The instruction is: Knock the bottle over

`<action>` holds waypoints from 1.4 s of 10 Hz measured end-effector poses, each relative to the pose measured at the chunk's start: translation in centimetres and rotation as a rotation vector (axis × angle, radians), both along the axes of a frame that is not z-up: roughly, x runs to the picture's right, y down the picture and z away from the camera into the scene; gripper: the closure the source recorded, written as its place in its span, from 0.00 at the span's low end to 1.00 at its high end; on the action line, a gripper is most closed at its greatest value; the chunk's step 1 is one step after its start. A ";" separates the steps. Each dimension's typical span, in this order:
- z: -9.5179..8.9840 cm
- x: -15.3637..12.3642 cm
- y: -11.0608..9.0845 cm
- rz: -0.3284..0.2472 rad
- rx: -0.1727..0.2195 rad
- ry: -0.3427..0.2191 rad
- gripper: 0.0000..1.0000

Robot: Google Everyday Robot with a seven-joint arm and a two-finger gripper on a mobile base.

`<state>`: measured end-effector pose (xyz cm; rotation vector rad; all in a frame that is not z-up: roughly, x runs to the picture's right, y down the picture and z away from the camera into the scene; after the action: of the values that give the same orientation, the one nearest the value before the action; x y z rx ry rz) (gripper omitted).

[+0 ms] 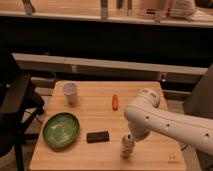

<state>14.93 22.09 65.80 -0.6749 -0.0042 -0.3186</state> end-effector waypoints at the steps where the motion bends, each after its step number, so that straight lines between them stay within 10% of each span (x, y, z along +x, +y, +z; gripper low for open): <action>1: 0.0 0.1 0.0 -0.003 -0.002 -0.001 1.00; 14: 0.7 -6.7 0.3 -0.119 0.004 -0.072 1.00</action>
<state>8.20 22.41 66.49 -0.6607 -0.0322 -0.4568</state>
